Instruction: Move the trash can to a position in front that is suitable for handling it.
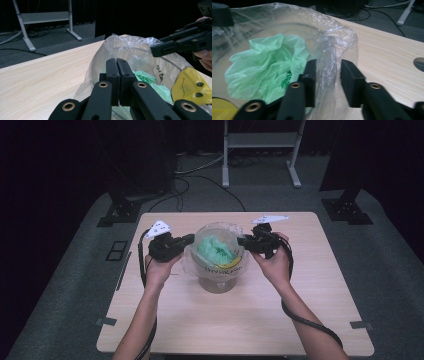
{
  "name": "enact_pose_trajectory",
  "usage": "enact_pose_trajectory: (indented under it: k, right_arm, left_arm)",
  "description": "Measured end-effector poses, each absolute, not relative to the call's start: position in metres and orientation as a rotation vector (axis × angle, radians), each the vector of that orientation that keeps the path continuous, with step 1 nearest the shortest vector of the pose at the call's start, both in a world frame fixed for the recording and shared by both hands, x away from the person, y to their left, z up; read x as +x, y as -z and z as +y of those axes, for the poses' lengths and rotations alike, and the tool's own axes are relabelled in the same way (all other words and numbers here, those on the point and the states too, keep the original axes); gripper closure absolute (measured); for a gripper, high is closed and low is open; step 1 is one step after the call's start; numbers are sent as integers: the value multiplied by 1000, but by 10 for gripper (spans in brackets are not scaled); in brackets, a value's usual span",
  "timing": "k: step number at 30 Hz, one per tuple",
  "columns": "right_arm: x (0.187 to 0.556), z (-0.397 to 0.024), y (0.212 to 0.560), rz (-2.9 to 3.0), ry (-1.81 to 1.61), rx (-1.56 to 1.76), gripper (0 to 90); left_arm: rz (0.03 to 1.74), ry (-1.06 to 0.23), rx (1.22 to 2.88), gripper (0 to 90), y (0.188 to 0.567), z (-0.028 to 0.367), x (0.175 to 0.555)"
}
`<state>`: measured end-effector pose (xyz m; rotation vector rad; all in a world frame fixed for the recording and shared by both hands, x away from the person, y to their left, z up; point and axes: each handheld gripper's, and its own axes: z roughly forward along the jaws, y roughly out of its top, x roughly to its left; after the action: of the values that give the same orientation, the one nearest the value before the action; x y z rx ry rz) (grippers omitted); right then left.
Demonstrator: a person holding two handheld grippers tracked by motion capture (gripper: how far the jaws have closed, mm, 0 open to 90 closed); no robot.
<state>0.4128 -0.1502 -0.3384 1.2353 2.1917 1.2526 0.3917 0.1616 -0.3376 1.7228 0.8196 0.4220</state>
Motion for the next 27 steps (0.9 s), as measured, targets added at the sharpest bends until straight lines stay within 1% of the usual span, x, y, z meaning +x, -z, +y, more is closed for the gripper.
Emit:
enact_pose_trajectory:
  k: [2, 3, 4, 5, 12, 15, 27]
  right_arm:
    - [413, -149, 337, 2190, -1232, 1244, 817]
    - [413, -149, 337, 2190, -1232, 1244, 817]
    - [413, -149, 335, 2183, -1225, 1257, 851]
    - [413, -150, 333, 2181, -1236, 1261, 862]
    - [410, -146, 320, 2218, -1304, 1269, 878]
    - [411, -142, 312, 2258, -1384, 1281, 878]
    - [413, -125, 302, 2339, -1510, 1317, 877]
  left_arm:
    - [816, -422, 1720, 891, 336, 162, 391]
    - [816, -422, 1720, 891, 336, 162, 391]
    - [813, -418, 1711, 891, 334, 162, 391]
    - [813, -418, 1711, 891, 334, 162, 391]
    - [793, -416, 1700, 891, 327, 155, 391]
    - [776, -414, 1704, 891, 324, 148, 391]
    - [736, -378, 1709, 891, 323, 129, 389]
